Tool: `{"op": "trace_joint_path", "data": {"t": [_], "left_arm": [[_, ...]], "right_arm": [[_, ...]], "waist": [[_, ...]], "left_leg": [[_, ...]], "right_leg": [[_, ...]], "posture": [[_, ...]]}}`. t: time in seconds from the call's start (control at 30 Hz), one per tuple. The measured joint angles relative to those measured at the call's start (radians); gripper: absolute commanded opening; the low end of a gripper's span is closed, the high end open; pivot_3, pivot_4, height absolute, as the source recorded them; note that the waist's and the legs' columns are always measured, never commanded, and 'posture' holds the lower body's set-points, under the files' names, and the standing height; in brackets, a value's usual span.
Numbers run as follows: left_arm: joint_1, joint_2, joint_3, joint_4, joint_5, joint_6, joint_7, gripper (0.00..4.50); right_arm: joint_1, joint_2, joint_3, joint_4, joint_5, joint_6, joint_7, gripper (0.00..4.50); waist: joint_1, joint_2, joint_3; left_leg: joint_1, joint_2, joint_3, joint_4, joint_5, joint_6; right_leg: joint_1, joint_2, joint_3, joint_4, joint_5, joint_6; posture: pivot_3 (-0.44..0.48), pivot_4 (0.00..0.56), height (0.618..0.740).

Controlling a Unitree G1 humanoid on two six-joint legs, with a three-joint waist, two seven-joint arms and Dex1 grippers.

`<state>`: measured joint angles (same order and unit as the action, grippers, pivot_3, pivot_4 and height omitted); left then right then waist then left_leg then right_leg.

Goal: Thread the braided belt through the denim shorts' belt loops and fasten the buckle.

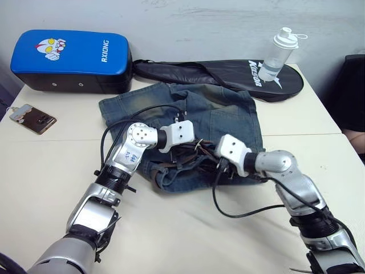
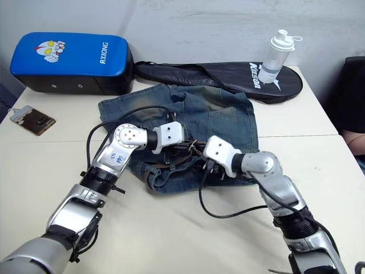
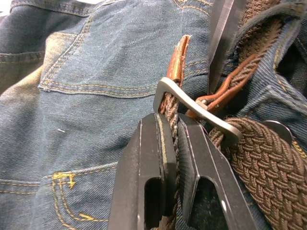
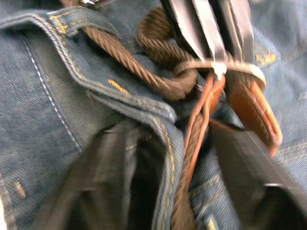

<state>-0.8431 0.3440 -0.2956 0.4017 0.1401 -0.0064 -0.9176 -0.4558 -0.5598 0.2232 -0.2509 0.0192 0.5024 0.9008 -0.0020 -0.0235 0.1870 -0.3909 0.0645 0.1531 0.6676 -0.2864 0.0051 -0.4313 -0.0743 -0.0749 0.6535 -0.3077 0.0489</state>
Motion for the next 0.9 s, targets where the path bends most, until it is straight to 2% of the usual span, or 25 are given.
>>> {"op": "trace_joint_path", "data": {"t": [0.1,0.23,0.43,0.6,0.73,0.77,0.9], "left_arm": [[0.033,0.026,0.001,-0.035,-0.001,0.006,-0.003,0.00],[0.034,0.033,0.002,-0.037,-0.001,0.008,-0.007,0.00],[0.034,0.030,0.002,-0.041,-0.002,0.021,-0.001,0.00],[0.033,0.028,0.002,-0.041,-0.002,0.028,0.000,0.00],[0.030,0.028,0.002,-0.041,-0.002,0.029,0.001,0.00],[0.030,0.027,0.002,-0.041,-0.002,0.029,0.002,0.00],[0.030,0.027,0.002,-0.041,-0.002,0.029,0.012,0.00]], "right_arm": [[-0.034,-0.053,-0.121,0.000,0.133,0.120,0.063,4.45],[-0.132,-0.087,-0.187,0.008,0.207,0.151,0.112,4.45],[-0.181,-0.107,-0.035,0.162,0.073,-0.046,0.104,4.45],[-0.216,-0.078,0.015,0.252,0.009,-0.155,0.084,4.45],[-0.256,-0.026,0.044,0.344,-0.017,-0.236,0.068,3.36],[-0.261,-0.016,0.044,0.358,-0.016,-0.246,0.070,2.79],[-0.268,0.001,0.047,0.378,-0.016,-0.270,0.082,0.97]], "waist": [[0.000,0.000,0.000],[-0.002,0.000,0.000],[-0.002,0.000,0.000],[-0.002,0.000,0.000],[-0.003,0.000,0.000],[-0.003,0.000,0.000],[-0.003,0.000,0.000]], "left_leg": [[0.000,0.000,0.000,0.000,0.000,0.000],[0.001,0.001,0.000,-0.001,0.000,0.001],[0.000,0.000,0.001,0.000,0.000,0.000],[0.000,0.000,0.001,0.000,0.000,0.000],[0.000,0.001,0.001,0.000,0.000,0.000],[0.000,0.001,0.001,0.000,0.000,0.000],[0.000,0.000,0.001,0.000,0.000,0.000]], "right_leg": [[0.000,-0.002,0.000,0.000,0.000,0.000],[0.000,-0.001,0.000,0.000,0.000,0.000],[0.000,-0.002,0.000,0.000,0.000,0.000],[0.000,-0.002,0.000,0.000,0.000,0.000],[0.000,-0.002,0.000,0.001,0.000,0.000],[0.000,-0.002,0.000,0.001,0.000,0.000],[0.000,-0.002,0.001,0.001,0.000,0.000]], "posture": [[0.000,0.150,0.740],[0.000,0.150,0.740],[0.000,0.150,0.740],[0.000,0.150,0.740],[0.000,0.150,0.740],[0.000,0.150,0.740],[0.000,0.150,0.740]]}}
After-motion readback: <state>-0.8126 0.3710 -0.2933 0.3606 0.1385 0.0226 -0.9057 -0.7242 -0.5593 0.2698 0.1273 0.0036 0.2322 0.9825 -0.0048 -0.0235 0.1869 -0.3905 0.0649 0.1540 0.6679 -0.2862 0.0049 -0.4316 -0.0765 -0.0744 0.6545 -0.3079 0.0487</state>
